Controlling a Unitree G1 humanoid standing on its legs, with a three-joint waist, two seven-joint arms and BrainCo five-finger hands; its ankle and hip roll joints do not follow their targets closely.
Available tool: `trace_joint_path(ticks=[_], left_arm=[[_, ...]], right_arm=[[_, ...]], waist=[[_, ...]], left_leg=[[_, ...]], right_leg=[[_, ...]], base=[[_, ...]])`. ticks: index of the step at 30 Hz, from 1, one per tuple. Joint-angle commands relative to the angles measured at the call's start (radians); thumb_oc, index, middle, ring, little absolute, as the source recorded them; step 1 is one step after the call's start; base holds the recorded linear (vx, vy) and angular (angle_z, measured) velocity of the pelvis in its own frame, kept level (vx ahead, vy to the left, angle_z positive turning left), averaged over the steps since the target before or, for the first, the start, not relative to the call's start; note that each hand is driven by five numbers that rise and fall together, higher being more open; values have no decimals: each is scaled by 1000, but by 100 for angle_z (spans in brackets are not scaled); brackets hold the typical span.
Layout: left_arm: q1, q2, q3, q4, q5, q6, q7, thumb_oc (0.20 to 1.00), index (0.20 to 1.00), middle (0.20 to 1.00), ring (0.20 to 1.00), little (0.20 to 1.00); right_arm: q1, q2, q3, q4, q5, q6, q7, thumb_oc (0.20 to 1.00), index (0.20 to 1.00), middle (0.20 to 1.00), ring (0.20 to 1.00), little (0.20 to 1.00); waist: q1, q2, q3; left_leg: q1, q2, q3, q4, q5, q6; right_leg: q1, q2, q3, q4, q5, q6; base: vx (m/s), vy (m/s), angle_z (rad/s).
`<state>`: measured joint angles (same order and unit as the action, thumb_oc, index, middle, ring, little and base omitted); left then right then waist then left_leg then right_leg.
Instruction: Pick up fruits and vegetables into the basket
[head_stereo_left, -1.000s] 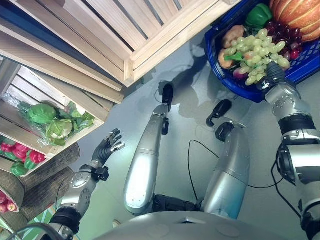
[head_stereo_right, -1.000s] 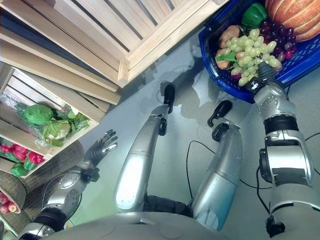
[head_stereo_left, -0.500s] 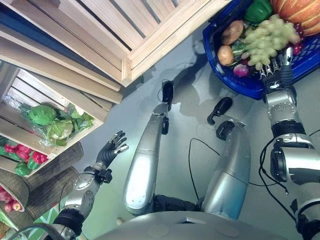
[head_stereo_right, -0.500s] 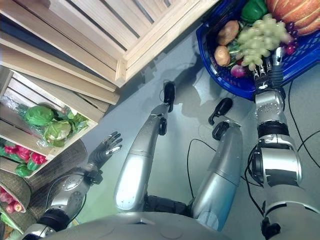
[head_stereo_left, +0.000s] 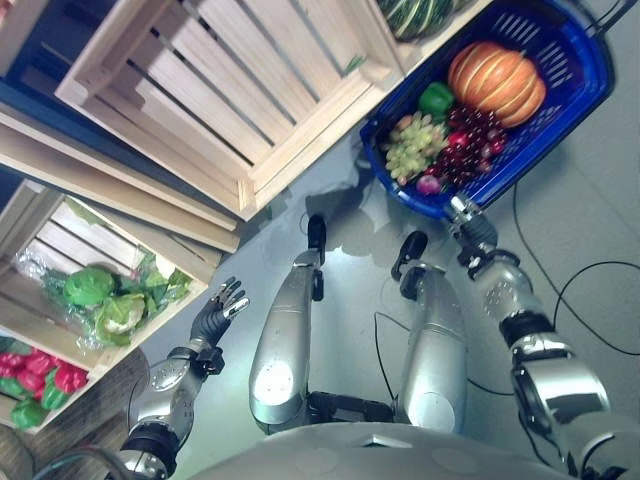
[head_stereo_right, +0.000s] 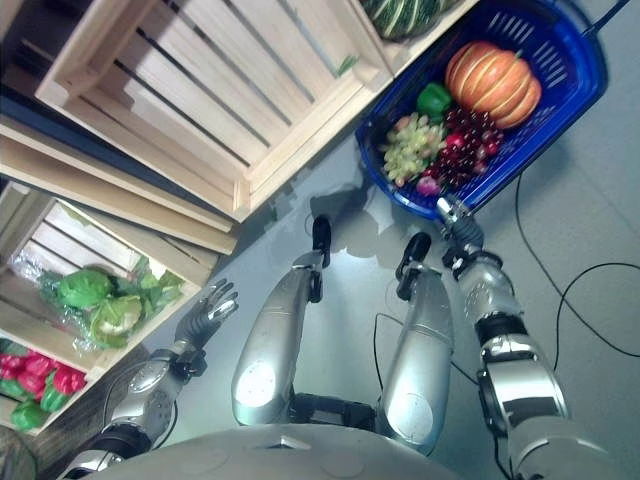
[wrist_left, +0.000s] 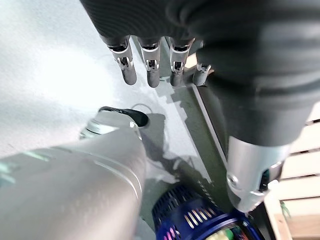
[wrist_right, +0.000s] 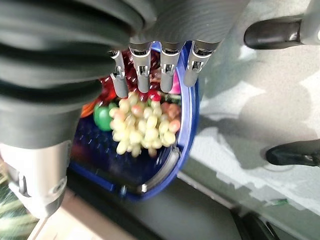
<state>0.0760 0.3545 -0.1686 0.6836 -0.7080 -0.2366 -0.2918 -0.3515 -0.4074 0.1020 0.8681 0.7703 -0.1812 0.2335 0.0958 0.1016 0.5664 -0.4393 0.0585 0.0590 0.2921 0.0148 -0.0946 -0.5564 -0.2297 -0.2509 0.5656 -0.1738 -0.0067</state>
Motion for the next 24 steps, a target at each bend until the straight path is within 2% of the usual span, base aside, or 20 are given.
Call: trace_joint_path(ticks=[1,2,3,4,7,9,10,11,13,17,20,24], left_arm=[[21,-16,45,53,20,-8,3,1000,1000,1000,1000,1000],[19,-17,54,59,25,-10,-1,1000,1000,1000,1000,1000],[19,-17,54,59,25,-10,-1,1000,1000,1000,1000,1000],[23,-22,69,70,34,-5,-14,1000,1000,1000,1000,1000],[29,-30,86,97,51,-11,-19,1000,1000,1000,1000,1000],[43,-47,106,128,59,-22,-28,1000,1000,1000,1000,1000],[46,-51,109,136,67,-26,-28,1000,1000,1000,1000,1000],[52,-61,114,149,83,-36,-32,1000,1000,1000,1000,1000],[47,-67,113,175,103,-32,-51,1000,1000,1000,1000,1000],[25,-75,75,243,166,-31,-105,1000,1000,1000,1000,1000],[-19,-82,27,318,238,-7,-141,1000,1000,1000,1000,1000],[-58,-95,-10,371,257,17,-181,1000,1000,1000,1000,1000]], right_arm=[[102,-15,20,-48,-72,-127,69,1000,1000,1000,1000,1000],[125,-7,27,-66,-100,-144,79,1000,1000,1000,1000,1000],[125,-7,27,-66,-100,-144,79,1000,1000,1000,1000,1000],[179,14,38,-108,-115,-151,108,1000,1000,1000,1000,1000],[234,31,36,-136,-127,-143,138,1000,1000,1000,1000,1000],[300,58,26,-157,-136,-108,179,1000,1000,1000,1000,1000],[313,65,25,-156,-140,-100,187,1000,1000,1000,1000,1000],[341,81,25,-153,-154,-60,213,1000,1000,1000,1000,1000],[364,100,36,-113,-198,-39,239,1000,1000,1000,1000,1000],[380,134,56,6,-260,2,237,1000,1000,1000,1000,1000],[365,152,83,146,-339,27,178,1000,1000,1000,1000,1000],[346,162,80,258,-351,79,137,1000,1000,1000,1000,1000]], waist=[[-34,17,-46],[-38,4,-47],[-38,4,-47],[-44,-20,-71],[-51,-44,-116],[-63,-73,-170],[-65,-79,-182],[-70,-92,-210],[-74,-104,-247],[-78,-116,-315],[-84,-118,-358],[-89,-116,-380]], left_leg=[[50,-33,41,-33,-41,63],[78,-31,40,-40,-42,62],[78,-31,40,-40,-42,62],[128,-28,37,-60,-45,61],[164,-22,42,-89,-27,66],[228,-19,44,-118,-37,67],[241,-18,45,-125,-38,68],[272,-16,47,-144,-40,69],[312,-10,50,-170,-41,71],[390,2,59,-232,-37,70],[439,9,68,-281,-29,65],[480,11,80,-312,-31,62]], right_leg=[[107,52,4,-93,19,62],[141,51,3,-113,25,66],[141,51,3,-113,25,66],[205,54,3,-162,38,74],[264,63,-3,-237,75,73],[340,68,2,-293,83,84],[355,69,3,-305,85,87],[388,71,8,-331,91,94],[425,70,11,-356,98,104],[489,68,17,-400,118,124],[528,64,22,-444,143,138],[565,58,18,-487,162,150]], base=[[47,22,-4],[30,14,-7],[68,55,-11],[96,65,-12],[52,74,-13],[147,78,-12],[140,69,-16],[97,55,-15],[118,61,-10],[90,59,-10],[34,72,-12],[-1,65,-8]])
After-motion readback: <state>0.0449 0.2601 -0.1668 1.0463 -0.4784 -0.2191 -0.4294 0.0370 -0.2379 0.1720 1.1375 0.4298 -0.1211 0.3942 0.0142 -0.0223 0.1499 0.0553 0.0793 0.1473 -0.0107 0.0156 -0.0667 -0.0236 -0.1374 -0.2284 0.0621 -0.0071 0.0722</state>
